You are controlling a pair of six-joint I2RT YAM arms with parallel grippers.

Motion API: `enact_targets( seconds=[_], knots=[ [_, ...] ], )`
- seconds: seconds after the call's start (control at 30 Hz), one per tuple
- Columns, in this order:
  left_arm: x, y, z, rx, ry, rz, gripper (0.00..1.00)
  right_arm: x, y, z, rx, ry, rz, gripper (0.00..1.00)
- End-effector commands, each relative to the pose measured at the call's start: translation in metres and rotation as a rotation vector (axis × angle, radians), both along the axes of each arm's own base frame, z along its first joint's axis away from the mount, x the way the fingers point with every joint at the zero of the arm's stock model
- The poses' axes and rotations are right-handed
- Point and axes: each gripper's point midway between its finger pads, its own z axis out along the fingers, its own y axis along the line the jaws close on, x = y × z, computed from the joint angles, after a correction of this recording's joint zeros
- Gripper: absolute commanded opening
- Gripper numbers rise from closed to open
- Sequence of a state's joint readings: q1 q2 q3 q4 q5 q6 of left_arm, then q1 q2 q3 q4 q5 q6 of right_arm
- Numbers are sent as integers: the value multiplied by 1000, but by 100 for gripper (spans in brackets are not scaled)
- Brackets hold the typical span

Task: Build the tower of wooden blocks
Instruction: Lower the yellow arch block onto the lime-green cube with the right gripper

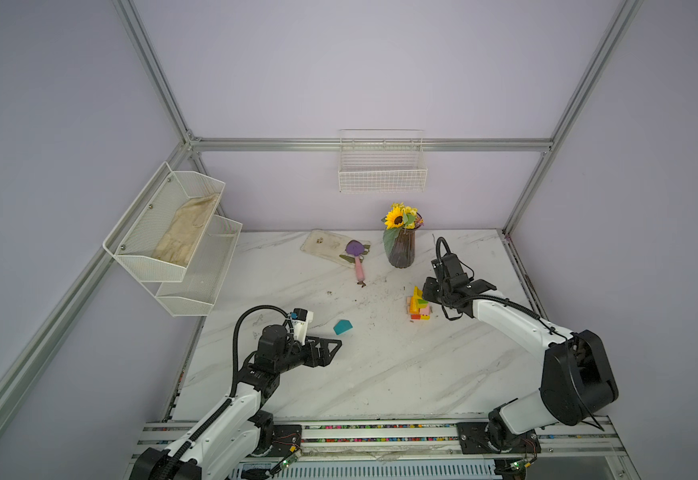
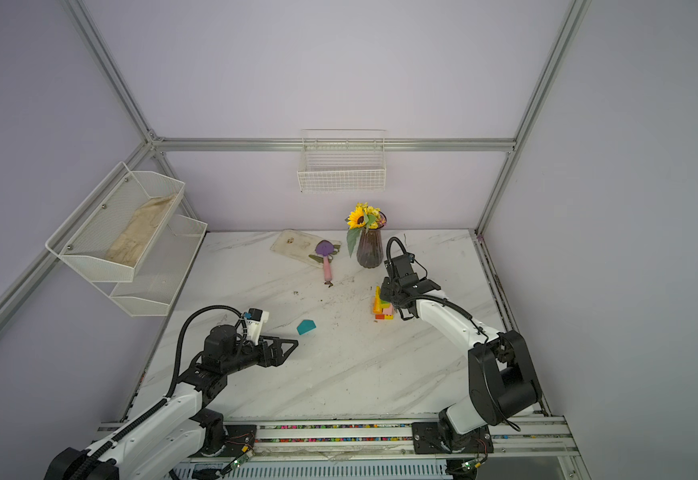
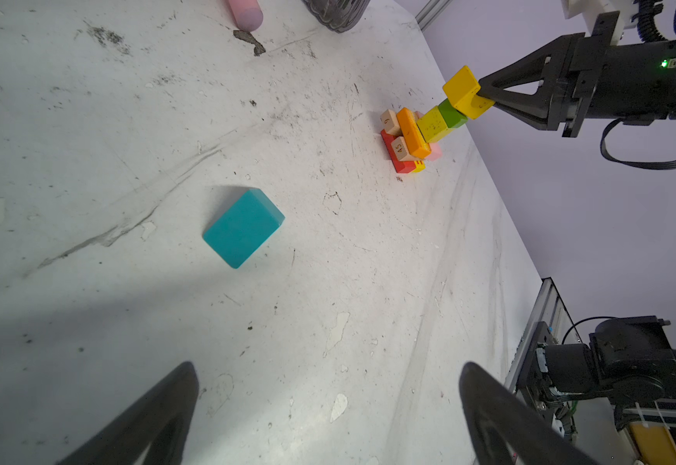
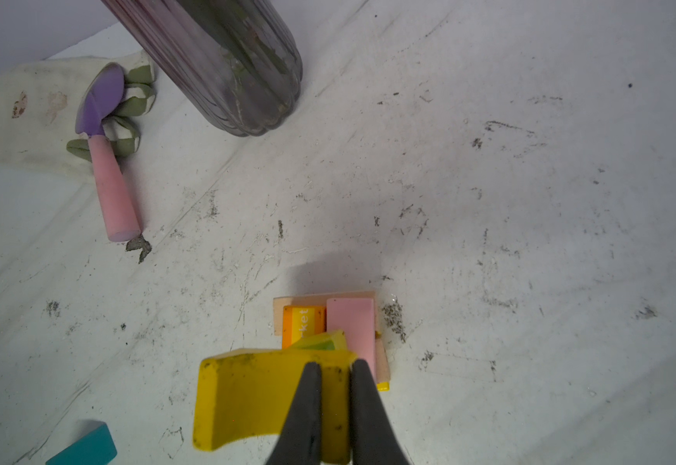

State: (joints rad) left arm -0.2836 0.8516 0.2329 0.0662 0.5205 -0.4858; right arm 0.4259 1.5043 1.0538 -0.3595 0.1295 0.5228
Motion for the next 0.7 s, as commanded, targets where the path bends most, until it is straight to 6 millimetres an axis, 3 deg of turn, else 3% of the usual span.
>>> enact_targets(
  seconds=[0.0,0.67],
  knots=[
    [8,-5,24,-17,-89,-20,100,-8,-2,4,7,8,-1,0],
    [8,-5,24,-18,-89,-21,100,-13,-9,1,-22,15,-3,4]
  ],
)
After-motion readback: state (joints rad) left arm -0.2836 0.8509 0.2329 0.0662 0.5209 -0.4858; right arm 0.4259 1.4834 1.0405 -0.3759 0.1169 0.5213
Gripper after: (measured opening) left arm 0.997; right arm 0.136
